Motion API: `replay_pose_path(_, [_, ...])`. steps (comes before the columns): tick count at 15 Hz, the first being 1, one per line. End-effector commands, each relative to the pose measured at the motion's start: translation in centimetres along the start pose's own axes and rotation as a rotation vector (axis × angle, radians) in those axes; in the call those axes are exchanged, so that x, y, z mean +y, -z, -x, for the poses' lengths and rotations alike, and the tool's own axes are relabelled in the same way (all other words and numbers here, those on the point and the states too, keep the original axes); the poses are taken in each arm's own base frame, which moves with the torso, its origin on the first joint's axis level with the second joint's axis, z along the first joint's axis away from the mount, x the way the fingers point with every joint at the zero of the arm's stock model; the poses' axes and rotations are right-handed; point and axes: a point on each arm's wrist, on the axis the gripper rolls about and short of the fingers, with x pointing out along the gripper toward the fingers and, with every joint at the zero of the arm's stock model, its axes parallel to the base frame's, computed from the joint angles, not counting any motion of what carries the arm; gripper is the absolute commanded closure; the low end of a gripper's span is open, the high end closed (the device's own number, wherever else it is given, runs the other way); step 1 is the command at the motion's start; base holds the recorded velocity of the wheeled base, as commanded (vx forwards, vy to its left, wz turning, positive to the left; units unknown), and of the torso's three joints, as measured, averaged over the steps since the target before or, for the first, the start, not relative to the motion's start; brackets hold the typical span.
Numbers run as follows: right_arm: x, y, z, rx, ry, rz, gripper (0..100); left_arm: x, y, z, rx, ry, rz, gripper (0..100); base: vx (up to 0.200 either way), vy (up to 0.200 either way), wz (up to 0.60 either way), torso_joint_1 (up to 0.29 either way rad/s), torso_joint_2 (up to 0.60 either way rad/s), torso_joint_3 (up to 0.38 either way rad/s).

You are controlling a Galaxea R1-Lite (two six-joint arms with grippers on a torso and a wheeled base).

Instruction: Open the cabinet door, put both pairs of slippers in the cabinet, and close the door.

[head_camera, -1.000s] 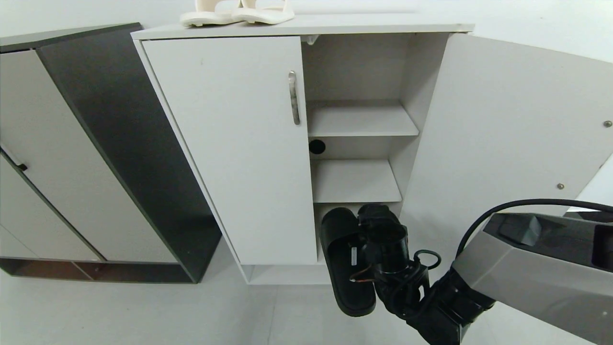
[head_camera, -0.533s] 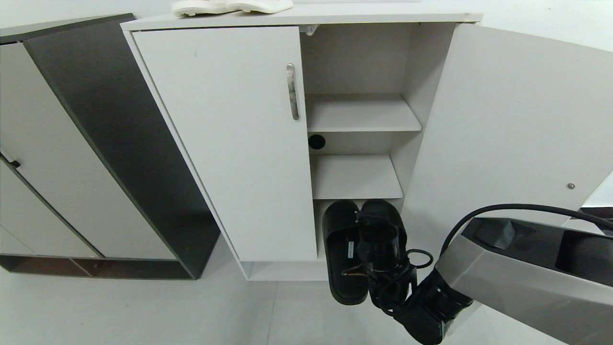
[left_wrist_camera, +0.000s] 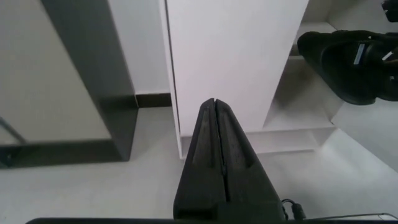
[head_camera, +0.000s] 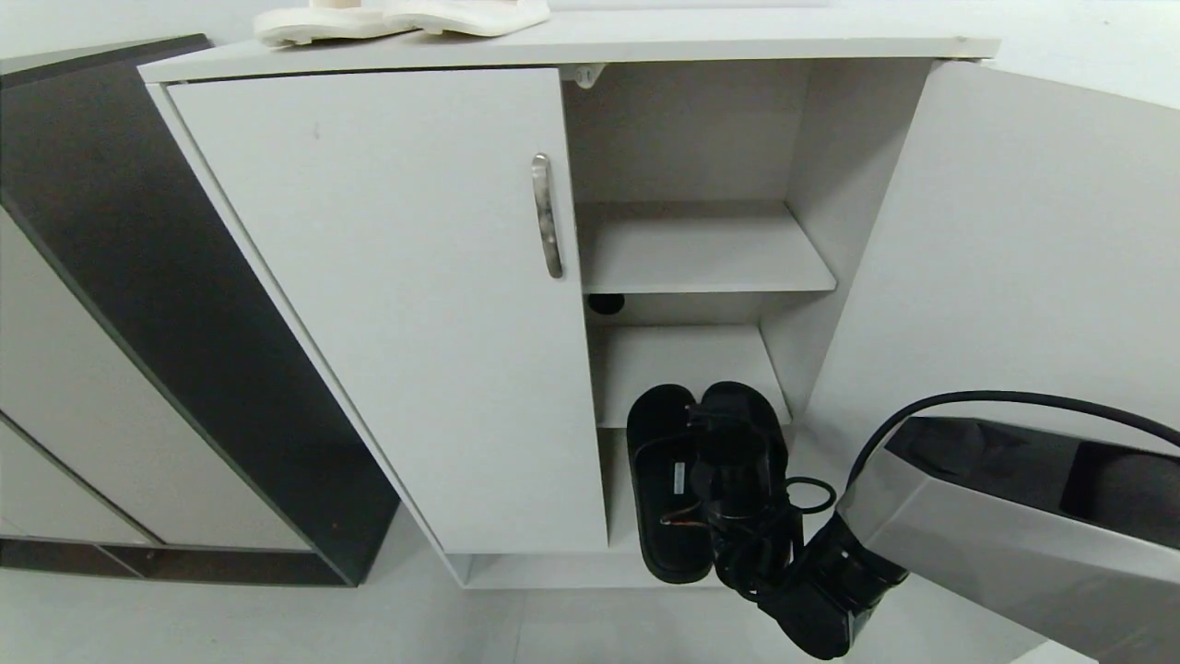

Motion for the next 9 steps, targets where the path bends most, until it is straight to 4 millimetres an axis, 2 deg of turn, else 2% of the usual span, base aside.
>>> replay_pose_path(1, [0.02, 0.02, 0.24, 0.001, 0.002, 0.002, 100, 0.0, 0.01, -0.01, 0.002, -0.001, 0.001, 100, 0.2, 0.0, 0.0, 0.002, 0.0, 0.002])
replay_pose_path(5, [-0.04, 0.14, 0.17, 0.002, 0.009, 0.005, 100, 0.01, 0.01, -0.01, 0.002, -0.004, 0.004, 100, 0.2, 0.0, 0.0, 0.002, 0.0, 0.006])
replay_pose_path(9, [0.07, -0.07, -0.69, -0.012, 0.011, 0.015, 100, 0.01, 0.01, -0.01, 0.002, -0.007, 0.007, 100, 0.0, 0.0, 0.0, 0.0, 0.0, 0.0])
